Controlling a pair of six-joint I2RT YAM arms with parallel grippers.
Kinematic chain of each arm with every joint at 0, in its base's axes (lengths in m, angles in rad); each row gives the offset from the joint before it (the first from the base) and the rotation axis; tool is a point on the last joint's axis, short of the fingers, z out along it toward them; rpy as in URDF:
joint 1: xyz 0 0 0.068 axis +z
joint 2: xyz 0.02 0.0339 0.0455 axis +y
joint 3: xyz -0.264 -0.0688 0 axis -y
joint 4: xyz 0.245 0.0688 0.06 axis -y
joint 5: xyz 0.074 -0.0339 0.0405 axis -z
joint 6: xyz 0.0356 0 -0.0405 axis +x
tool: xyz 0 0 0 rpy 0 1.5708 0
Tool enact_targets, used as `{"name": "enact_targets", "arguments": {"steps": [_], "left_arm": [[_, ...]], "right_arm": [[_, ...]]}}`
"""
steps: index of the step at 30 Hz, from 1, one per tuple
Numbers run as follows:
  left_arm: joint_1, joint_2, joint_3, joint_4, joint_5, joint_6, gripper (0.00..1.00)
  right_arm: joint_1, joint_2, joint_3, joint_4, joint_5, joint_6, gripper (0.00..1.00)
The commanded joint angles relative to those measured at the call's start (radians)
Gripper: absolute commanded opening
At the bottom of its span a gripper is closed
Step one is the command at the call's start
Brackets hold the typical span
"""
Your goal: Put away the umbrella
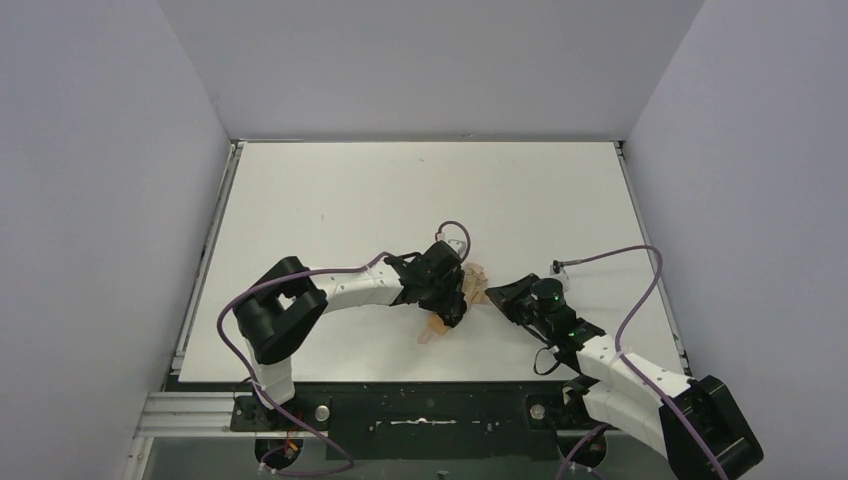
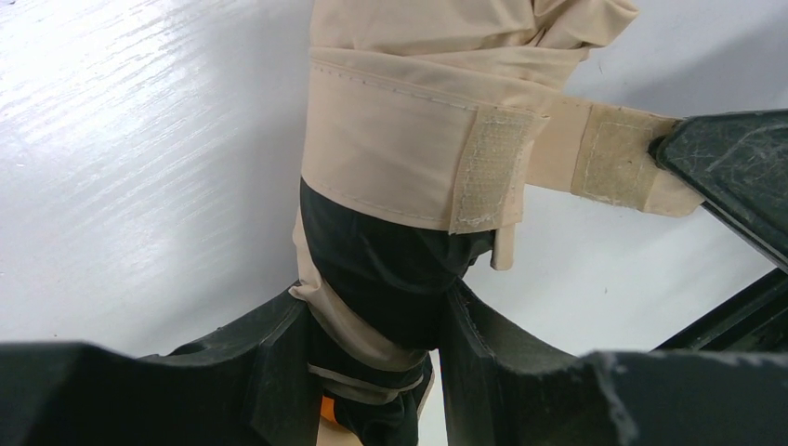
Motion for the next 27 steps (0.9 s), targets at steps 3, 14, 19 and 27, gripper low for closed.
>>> {"name": "enact_targets", "arguments": {"steps": [3, 14, 19, 27], "left_arm": [[0.001, 0.080, -0.018, -0.209, -0.215, 0.046, 0.00], [-0.029, 0.114, -0.006, -0.210, -0.227, 0.054, 0.00], [-0.054, 0.131, 0.006, -0.211, -0.238, 0.072, 0.00], [-0.080, 0.150, 0.008, -0.199, -0.243, 0.088, 0.00]], "right_arm": [[-0.014, -0.014, 0.047, 0.292, -0.040, 0.036, 0.00], [0.016, 0.051, 0.087, 0.475, -0.058, 0.088, 0.00], [0.022, 0.119, 0.082, 0.603, -0.032, 0.137, 0.00], [0.045, 0.263, 0.127, 0.796, -0.047, 0.182, 0.00]]}}
